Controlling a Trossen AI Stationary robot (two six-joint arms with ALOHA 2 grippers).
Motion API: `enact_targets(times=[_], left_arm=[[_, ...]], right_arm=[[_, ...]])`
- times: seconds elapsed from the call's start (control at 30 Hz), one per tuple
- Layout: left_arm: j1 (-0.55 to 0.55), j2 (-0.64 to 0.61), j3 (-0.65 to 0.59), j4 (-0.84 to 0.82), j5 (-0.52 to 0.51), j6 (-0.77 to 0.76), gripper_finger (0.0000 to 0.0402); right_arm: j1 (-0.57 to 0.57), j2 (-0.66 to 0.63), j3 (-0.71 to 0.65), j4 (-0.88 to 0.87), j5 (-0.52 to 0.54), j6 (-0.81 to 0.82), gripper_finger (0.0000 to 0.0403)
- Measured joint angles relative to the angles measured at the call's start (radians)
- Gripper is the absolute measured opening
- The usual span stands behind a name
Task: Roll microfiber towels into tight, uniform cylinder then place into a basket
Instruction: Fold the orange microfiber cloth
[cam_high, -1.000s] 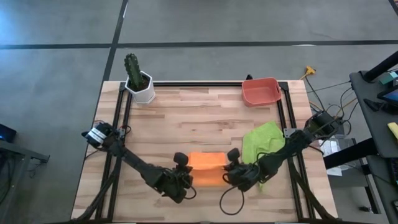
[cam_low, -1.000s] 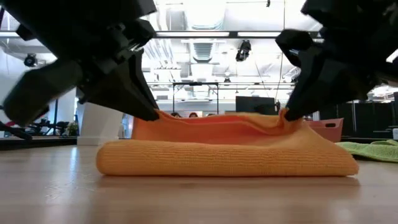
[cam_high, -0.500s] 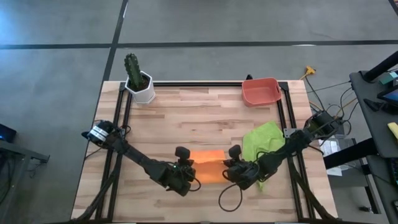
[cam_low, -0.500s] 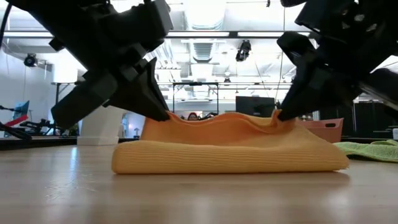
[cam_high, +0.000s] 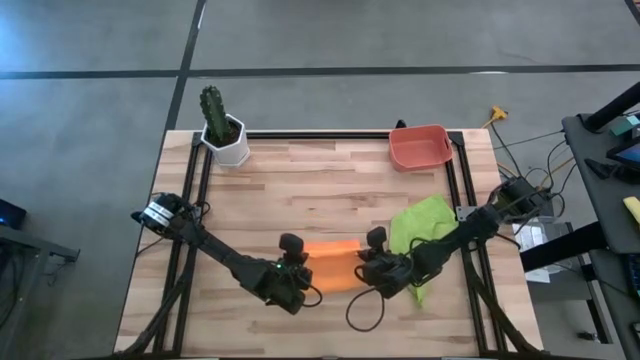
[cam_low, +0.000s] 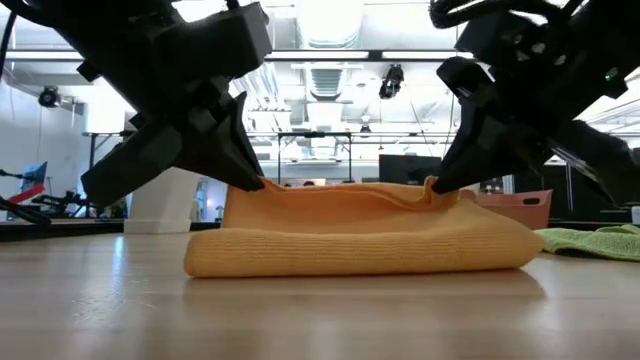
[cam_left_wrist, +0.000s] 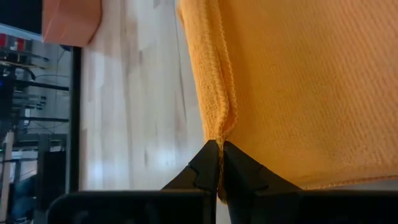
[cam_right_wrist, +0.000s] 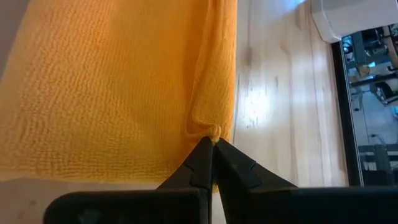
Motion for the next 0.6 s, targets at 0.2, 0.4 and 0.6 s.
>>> enact_targets(times=[0.2,0.4,0.6], left_arm=[[0.002,-0.001,0.0,-0.064,-0.067,-0.001,0.0],[0.003,-0.009,0.001,-0.079,-0.124,0.0,0.0],[0.027,-0.009,-0.003,-0.099,-0.124,0.007,0.0]], right_arm=[[-0.038,0.0,-0.017,0.008,0.007,0.023,0.0009],[-0.056,0.0,-0.02,0.035,0.054,0.002,0.0009],[-0.084,0.001,-0.029,0.05,0.053,-0.018,0.0009]])
